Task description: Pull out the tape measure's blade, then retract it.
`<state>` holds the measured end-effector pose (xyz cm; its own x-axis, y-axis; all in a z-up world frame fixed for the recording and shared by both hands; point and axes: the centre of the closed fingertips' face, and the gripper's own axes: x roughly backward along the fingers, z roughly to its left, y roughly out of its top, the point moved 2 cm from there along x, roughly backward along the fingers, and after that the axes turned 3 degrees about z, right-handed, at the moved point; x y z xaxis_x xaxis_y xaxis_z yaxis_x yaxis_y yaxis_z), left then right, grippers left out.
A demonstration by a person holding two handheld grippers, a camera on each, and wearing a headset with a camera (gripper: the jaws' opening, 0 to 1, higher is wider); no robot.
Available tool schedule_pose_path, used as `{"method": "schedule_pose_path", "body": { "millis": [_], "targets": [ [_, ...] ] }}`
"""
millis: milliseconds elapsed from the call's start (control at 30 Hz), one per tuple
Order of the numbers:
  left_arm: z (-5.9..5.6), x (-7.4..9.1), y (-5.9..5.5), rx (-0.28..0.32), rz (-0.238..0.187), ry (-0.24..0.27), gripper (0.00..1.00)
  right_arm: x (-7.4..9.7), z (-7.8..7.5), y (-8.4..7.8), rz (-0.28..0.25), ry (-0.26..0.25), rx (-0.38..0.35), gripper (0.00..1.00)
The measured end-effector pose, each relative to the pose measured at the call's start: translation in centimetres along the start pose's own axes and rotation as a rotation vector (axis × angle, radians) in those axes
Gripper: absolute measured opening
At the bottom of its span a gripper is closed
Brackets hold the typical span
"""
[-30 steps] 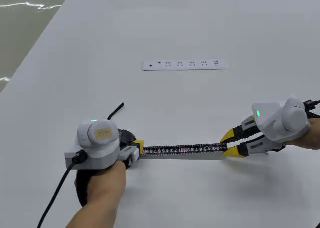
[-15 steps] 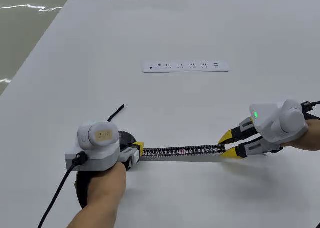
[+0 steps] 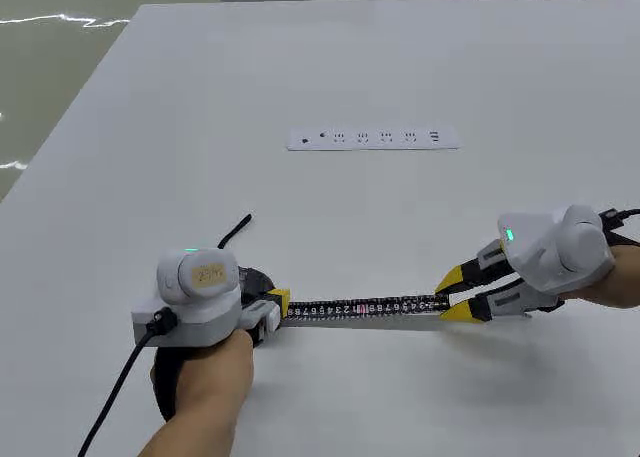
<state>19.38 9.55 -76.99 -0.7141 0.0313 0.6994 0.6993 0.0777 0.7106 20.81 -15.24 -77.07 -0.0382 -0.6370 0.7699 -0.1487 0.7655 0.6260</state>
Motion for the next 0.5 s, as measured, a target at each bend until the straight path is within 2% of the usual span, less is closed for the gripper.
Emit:
{"method": "schedule_pose_path", "body": {
  "millis": [500],
  "targets": [
    [-0.06,-0.09,0.08,0.007,0.005,-0.013,0.59,-0.33,0.05,0.45,-0.005,0.005,0.004,0.14]
  ]
}}
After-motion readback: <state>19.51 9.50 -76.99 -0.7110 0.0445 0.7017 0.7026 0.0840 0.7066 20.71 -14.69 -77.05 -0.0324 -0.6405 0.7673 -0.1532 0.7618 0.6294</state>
